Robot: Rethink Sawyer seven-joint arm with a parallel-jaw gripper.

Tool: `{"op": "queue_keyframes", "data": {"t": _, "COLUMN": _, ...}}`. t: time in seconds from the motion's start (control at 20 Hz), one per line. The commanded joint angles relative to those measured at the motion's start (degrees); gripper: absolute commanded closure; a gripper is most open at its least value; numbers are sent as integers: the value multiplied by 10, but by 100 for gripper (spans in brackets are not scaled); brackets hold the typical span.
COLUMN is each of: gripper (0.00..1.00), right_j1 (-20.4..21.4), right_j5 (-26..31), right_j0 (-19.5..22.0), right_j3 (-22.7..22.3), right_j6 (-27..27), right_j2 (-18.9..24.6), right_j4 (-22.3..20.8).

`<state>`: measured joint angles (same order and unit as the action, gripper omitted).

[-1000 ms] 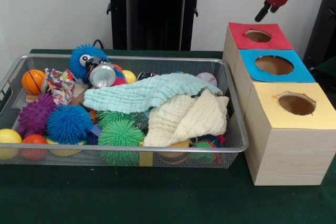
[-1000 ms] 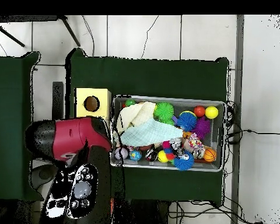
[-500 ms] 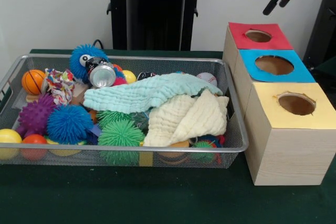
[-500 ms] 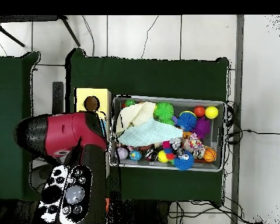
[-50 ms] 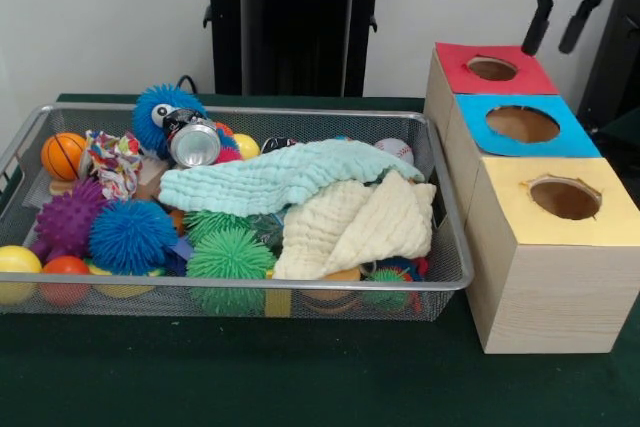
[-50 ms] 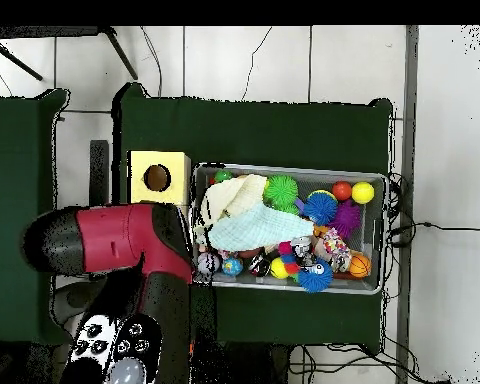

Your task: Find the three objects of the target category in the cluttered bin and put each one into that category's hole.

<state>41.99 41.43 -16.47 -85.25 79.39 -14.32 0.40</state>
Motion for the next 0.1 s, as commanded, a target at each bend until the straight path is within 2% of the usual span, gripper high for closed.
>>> {"op": "queue_keyframes", "data": {"t": 0.05, "gripper": 0, "right_j1": 13, "right_j5": -50, "right_j0": 21, "right_j3": -74, "right_j6": 164, "right_j2": -3, "right_j4": 17}}
{"op": "queue_keyframes", "data": {"t": 0.1, "gripper": 0, "right_j1": 11, "right_j5": -51, "right_j0": 23, "right_j3": -74, "right_j6": 161, "right_j2": -2, "right_j4": 17}}
